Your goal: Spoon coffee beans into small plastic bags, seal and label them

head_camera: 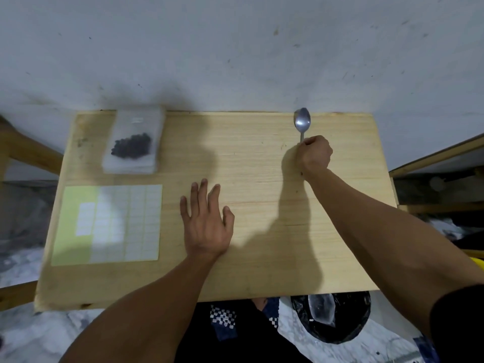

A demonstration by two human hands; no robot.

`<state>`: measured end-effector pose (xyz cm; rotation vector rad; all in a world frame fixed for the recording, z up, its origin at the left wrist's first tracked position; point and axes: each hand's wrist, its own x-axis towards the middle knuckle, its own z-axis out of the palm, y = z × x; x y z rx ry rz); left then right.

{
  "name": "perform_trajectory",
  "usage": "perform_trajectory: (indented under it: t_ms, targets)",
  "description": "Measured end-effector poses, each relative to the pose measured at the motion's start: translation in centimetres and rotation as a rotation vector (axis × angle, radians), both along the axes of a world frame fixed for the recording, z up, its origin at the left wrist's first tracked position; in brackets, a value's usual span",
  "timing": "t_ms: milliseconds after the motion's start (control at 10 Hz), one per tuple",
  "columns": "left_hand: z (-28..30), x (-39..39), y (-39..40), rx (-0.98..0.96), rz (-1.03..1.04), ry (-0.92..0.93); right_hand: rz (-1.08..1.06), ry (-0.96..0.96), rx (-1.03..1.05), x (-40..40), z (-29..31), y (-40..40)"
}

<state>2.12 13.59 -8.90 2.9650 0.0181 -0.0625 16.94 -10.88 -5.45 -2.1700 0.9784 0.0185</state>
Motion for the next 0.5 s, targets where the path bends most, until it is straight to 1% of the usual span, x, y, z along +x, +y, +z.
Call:
perform_trajectory:
  t_ms: [100, 300, 400, 500]
  targets:
    - [0.1, -0.1, 0.0, 0.002, 0.009, -0.004, 0.010, 0.018, -0.020, -0.2, 0.3, -0.2]
    - [-0.2, 0.0, 0.0, -0.015, -0.005, 0.013, -0.016, 0.009, 0.070, -1.3, 1.3, -0.2]
    - [-0.4, 0.0, 0.2, -0.039, -0.014, 0.014, 0.002, 0.005, 0.061, -2.8, 1.5, 0.3]
    - [-0.5, 0.0, 0.3, -0.096, 0.003, -0.023, 0.092, 0.003, -0.049, -5.4, 1.1, 1.4]
